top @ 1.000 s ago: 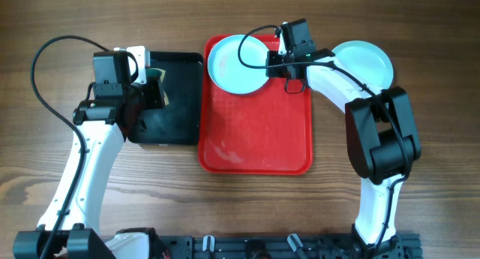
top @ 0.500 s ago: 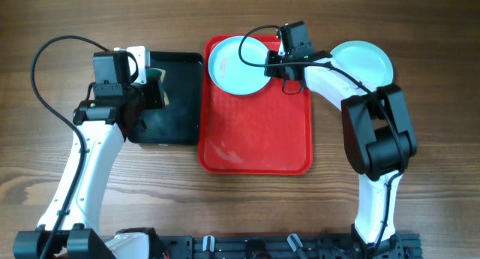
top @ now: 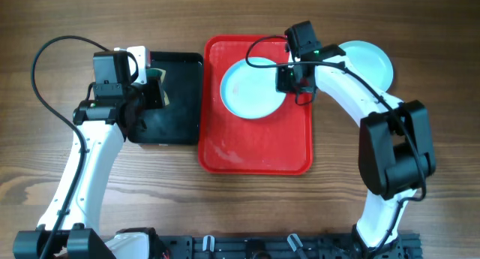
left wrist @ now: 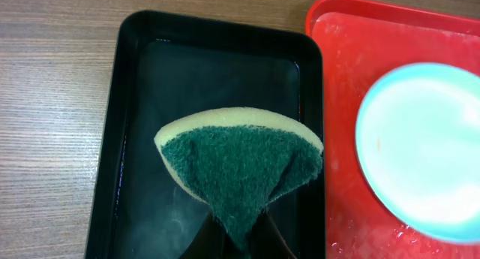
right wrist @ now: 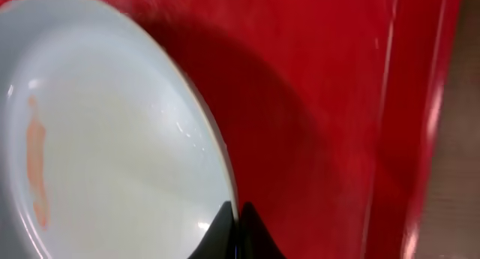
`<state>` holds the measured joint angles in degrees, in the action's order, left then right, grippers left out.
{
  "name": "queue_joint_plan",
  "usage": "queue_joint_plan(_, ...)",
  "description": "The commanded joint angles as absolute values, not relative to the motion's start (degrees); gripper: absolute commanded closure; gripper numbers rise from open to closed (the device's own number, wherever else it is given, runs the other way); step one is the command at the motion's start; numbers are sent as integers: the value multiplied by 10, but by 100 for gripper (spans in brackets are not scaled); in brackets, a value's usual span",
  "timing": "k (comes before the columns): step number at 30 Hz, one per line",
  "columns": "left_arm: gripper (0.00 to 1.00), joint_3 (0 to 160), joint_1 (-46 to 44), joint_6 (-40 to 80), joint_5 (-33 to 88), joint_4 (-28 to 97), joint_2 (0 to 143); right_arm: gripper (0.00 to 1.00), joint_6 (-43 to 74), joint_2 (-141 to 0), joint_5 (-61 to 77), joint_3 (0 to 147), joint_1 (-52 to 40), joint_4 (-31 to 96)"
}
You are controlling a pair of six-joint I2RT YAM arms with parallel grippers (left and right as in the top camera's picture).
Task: Clean dirty plates on tray and stack at the side
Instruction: 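Drag the pale-green plate to the tray center with the right gripper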
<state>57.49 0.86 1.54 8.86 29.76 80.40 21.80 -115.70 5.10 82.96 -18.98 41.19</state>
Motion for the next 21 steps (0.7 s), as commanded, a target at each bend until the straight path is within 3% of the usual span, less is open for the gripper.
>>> queue_joint_plan(1, 96, 580, 10, 4, 110, 294, 806, 96, 211, -1149, 41, 828, -189, 448)
queue_joint_plan(21, 96, 580, 10, 66, 122, 292, 806, 96, 208, -1149, 50, 828, -189, 540)
